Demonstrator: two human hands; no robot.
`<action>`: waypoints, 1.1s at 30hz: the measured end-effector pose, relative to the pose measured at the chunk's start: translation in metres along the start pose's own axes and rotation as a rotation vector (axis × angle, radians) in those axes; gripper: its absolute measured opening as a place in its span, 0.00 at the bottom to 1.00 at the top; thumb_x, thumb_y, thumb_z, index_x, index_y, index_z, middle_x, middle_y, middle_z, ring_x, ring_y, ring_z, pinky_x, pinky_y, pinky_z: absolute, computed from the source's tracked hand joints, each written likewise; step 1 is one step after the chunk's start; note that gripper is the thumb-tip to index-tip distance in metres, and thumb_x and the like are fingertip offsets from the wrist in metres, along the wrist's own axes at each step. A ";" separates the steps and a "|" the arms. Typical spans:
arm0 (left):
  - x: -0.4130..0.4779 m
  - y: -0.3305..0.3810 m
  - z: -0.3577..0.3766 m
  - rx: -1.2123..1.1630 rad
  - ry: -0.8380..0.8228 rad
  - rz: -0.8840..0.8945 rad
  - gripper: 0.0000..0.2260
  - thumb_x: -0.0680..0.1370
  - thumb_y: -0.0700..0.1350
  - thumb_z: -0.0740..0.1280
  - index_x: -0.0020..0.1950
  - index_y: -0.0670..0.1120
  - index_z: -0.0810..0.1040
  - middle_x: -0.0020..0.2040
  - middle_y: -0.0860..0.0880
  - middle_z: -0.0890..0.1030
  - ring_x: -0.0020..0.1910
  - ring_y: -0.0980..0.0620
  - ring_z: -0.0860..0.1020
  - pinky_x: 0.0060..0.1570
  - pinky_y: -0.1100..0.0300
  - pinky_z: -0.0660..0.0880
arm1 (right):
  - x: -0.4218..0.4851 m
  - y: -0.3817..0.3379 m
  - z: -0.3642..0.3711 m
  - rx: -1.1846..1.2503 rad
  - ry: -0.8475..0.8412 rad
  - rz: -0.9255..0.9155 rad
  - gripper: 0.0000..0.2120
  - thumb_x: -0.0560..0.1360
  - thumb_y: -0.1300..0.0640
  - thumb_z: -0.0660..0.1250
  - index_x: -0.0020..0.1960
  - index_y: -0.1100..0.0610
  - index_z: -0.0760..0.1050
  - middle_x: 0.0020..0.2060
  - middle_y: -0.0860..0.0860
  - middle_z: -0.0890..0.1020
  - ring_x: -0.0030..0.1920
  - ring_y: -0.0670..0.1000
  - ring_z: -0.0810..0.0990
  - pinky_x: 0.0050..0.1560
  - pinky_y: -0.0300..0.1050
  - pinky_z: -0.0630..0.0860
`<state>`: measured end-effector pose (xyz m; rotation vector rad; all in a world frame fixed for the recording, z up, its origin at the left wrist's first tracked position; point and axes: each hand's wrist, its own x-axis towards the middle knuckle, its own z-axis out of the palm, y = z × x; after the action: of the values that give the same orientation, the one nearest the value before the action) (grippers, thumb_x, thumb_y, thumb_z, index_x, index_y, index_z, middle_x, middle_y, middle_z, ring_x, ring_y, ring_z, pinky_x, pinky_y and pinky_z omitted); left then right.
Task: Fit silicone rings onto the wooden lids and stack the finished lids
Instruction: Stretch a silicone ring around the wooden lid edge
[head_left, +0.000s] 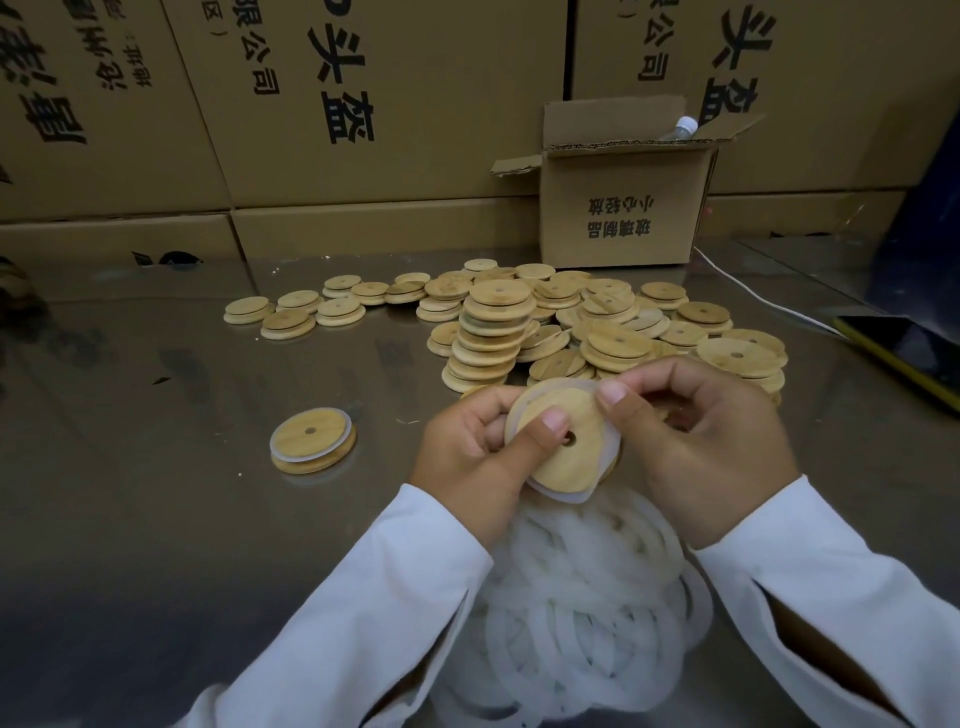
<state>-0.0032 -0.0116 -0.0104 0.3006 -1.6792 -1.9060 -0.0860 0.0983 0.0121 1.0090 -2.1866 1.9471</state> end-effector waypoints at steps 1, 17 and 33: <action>0.000 0.001 -0.001 -0.019 -0.007 -0.008 0.12 0.65 0.44 0.72 0.47 0.41 0.80 0.37 0.44 0.84 0.38 0.48 0.81 0.40 0.56 0.78 | 0.001 -0.001 -0.002 -0.011 -0.009 -0.004 0.06 0.69 0.57 0.69 0.34 0.49 0.76 0.36 0.48 0.80 0.34 0.40 0.74 0.37 0.27 0.69; 0.000 0.006 0.000 -0.202 0.006 -0.008 0.10 0.66 0.41 0.74 0.46 0.41 0.80 0.39 0.44 0.84 0.39 0.49 0.82 0.40 0.58 0.80 | 0.003 -0.003 -0.006 0.089 -0.048 -0.094 0.05 0.66 0.54 0.68 0.32 0.46 0.77 0.32 0.40 0.81 0.36 0.41 0.78 0.40 0.30 0.74; 0.004 0.003 -0.003 -0.150 0.115 0.000 0.16 0.61 0.40 0.72 0.48 0.43 0.81 0.44 0.43 0.84 0.43 0.48 0.82 0.41 0.59 0.79 | -0.004 0.003 -0.001 -0.430 0.036 -0.409 0.06 0.69 0.53 0.66 0.37 0.54 0.78 0.31 0.40 0.75 0.35 0.41 0.73 0.44 0.51 0.73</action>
<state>-0.0040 -0.0161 -0.0077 0.3439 -1.4537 -1.9635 -0.0845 0.1013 0.0083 1.2046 -2.0422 1.2456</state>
